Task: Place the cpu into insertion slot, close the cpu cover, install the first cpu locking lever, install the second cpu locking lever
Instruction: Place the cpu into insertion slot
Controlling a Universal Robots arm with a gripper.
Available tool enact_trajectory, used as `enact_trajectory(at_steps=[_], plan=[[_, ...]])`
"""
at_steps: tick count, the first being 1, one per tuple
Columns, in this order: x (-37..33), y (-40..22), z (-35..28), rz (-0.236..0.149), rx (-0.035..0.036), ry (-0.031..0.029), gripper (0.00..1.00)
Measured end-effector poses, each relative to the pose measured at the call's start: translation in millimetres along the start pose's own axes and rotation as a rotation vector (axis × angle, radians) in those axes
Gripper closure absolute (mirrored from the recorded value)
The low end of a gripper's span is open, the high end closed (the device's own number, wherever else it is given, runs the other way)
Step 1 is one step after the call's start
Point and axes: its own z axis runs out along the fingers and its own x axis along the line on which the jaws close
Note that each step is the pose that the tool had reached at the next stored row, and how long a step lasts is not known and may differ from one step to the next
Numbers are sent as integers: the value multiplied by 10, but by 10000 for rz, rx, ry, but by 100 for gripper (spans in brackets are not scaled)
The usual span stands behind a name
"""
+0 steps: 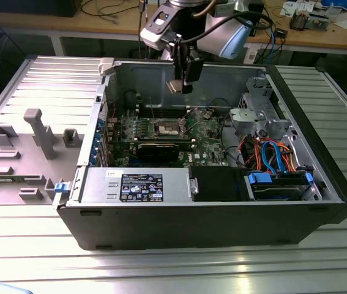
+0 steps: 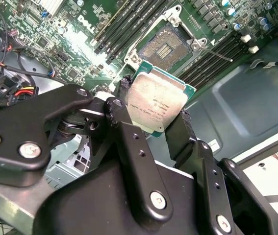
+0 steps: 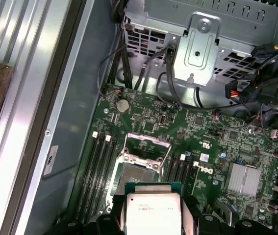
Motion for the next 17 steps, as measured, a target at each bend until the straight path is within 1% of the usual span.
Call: enact_trajectory(at_steps=[7,8,11,17], plan=[[1,-2,5,353,8,-17,46],[1,-2,5,431,10,-21,46],[1,-3,9,842,20,-41,46],[1,-3,14,1283,31,-63,46]])
